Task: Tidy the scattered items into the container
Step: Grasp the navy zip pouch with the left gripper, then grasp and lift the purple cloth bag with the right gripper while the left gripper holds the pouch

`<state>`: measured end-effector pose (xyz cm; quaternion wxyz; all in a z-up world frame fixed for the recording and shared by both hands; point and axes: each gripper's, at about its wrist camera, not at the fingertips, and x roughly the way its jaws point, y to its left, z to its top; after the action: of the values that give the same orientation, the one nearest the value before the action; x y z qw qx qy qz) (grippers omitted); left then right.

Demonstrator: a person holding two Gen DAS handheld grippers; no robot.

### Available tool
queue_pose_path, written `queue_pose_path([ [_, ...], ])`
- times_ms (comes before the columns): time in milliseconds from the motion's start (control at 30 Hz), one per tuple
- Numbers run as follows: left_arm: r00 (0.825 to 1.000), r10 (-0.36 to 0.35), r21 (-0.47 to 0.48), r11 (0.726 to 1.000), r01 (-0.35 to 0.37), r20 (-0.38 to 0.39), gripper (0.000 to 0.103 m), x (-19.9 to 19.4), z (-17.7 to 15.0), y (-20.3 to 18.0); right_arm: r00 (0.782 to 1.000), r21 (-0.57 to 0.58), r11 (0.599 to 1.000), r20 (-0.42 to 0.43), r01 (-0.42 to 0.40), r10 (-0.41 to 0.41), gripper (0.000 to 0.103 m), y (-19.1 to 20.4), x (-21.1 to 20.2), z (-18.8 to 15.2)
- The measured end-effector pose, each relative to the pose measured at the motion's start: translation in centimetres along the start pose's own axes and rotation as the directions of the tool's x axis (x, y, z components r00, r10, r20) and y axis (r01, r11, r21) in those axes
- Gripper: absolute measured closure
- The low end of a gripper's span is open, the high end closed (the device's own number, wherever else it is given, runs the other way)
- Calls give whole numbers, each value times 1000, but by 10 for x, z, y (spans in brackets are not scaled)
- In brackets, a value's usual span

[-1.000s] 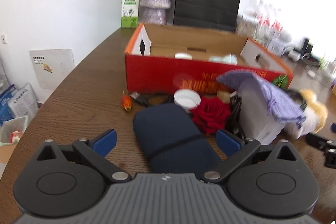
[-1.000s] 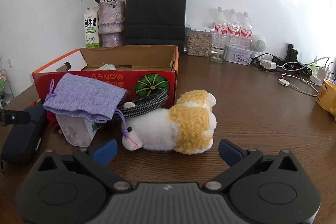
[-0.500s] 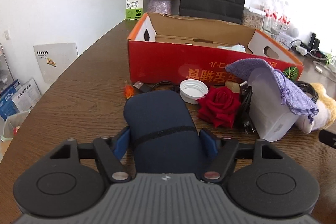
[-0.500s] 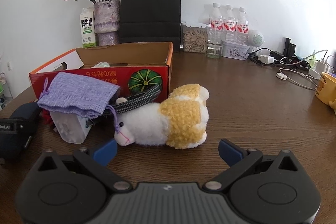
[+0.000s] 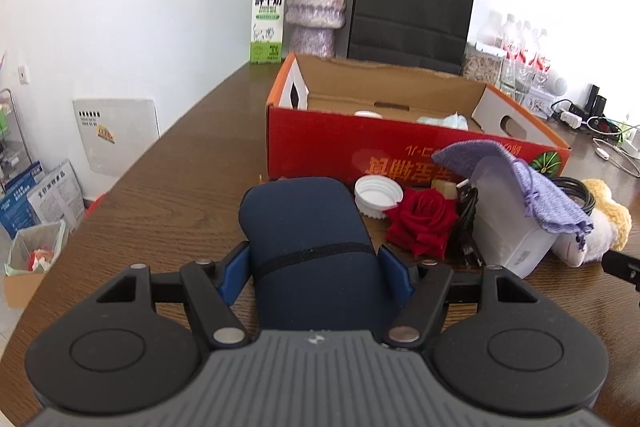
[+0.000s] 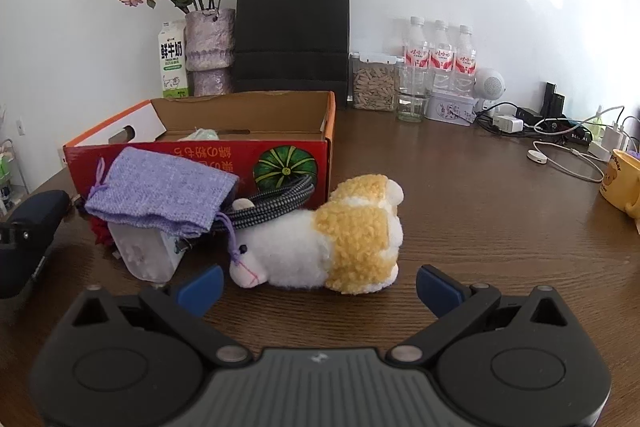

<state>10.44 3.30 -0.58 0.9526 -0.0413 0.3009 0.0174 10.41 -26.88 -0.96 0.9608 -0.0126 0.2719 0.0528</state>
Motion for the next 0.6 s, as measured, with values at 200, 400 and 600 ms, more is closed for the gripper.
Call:
queue_pose_path([
  [200, 998, 5, 1, 1000, -5, 57, 34, -16, 3, 3, 994, -12, 997, 75, -79, 80, 0, 19, -8, 28],
  [400, 997, 3, -19, 1000, -2, 76, 34, -27, 4, 14, 976, -4, 977, 51, -213, 213, 0, 50, 16, 56],
  [600, 997, 1, -33, 999, 1, 83, 34, -30, 3, 26, 960, 63, 959, -19, -278, 280, 0, 64, 45, 62],
])
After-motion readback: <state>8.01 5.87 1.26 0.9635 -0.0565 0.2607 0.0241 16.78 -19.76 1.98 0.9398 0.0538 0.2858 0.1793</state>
